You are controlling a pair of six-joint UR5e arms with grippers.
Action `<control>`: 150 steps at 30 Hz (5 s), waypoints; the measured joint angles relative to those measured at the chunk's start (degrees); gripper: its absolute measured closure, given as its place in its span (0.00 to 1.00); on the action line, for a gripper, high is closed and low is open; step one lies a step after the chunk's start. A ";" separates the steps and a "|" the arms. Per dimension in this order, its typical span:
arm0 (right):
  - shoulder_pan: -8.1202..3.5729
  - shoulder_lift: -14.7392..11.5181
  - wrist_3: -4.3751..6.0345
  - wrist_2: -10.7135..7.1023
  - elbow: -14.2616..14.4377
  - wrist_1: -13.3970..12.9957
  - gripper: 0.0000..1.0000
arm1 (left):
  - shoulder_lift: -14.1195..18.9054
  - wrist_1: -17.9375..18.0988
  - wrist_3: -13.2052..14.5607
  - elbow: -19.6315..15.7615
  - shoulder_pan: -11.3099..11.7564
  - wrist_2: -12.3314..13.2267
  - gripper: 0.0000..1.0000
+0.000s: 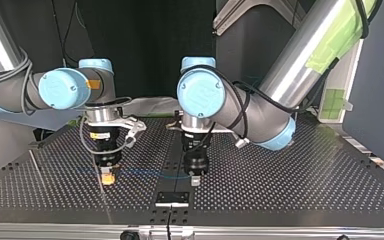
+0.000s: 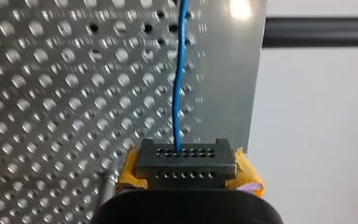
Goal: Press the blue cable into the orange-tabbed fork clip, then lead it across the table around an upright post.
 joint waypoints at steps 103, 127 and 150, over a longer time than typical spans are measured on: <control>-14.51 -2.24 5.13 -1.94 3.30 3.49 1.00 | -24.28 -10.51 -1.10 27.35 -8.66 4.63 1.00; -15.69 1.64 5.97 -2.03 11.87 -0.46 1.00 | -26.95 -11.10 -1.67 27.19 -8.56 4.18 1.00; -15.79 8.73 5.49 -2.27 15.90 -8.23 1.00 | -26.97 -10.20 -1.63 27.08 -8.31 3.46 0.29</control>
